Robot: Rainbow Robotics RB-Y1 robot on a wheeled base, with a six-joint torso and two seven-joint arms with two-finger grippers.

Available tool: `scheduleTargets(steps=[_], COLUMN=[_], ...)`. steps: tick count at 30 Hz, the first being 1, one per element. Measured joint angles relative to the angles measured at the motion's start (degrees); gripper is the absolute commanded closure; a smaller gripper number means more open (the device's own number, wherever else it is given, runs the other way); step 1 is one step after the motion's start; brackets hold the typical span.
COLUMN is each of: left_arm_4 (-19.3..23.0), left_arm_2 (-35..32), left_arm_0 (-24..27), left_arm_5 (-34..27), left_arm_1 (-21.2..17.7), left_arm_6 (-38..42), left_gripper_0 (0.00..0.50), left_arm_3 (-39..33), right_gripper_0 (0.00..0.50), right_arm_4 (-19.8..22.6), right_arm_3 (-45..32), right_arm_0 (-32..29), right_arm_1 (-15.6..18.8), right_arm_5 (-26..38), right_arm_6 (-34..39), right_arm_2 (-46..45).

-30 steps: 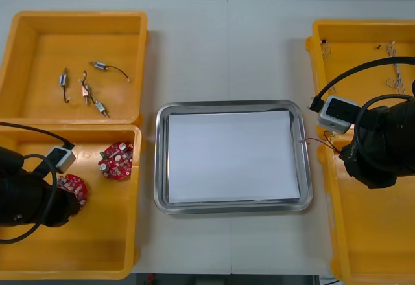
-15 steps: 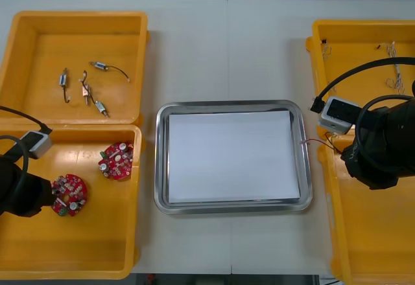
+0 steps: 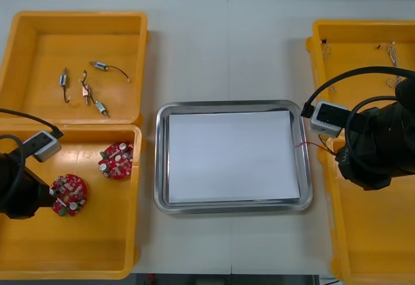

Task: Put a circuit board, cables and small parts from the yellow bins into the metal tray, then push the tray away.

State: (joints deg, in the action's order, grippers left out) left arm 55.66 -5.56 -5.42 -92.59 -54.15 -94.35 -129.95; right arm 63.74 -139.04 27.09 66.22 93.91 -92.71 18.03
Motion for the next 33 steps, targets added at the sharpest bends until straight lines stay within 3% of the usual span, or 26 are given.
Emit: scheduleTargets(steps=[10, 20, 33], left_arm_4=[-1.68, -2.31, -3.39], left_arm_2=[-0.09, 0.21, 5.74], left_arm_0=[-1.9, -6.62, -9.97], left_arm_5=[2.96, 11.31, 24.8], left_arm_1=[2.54, 2.45, -1.75], left_arm_6=[-0.81, -15.36, -15.36], left_gripper_0=[0.0, 0.0, 0.0], left_arm_3=[0.0, -0.01, 3.07], right_gripper_0=[0.5, 0.5, 0.5], right_arm_4=[-0.01, -0.01, -0.01], right_arm_3=[0.34, 0.47, 0.52], right_arm_0=[0.24, 0.24, 0.24], right_arm_1=[0.0, 0.0, 0.0], right_arm_5=[0.6, 1.63, 2.14], right_arm_6=[0.0, 0.0, 0.0], right_arm_2=[0.23, 0.23, 0.23])
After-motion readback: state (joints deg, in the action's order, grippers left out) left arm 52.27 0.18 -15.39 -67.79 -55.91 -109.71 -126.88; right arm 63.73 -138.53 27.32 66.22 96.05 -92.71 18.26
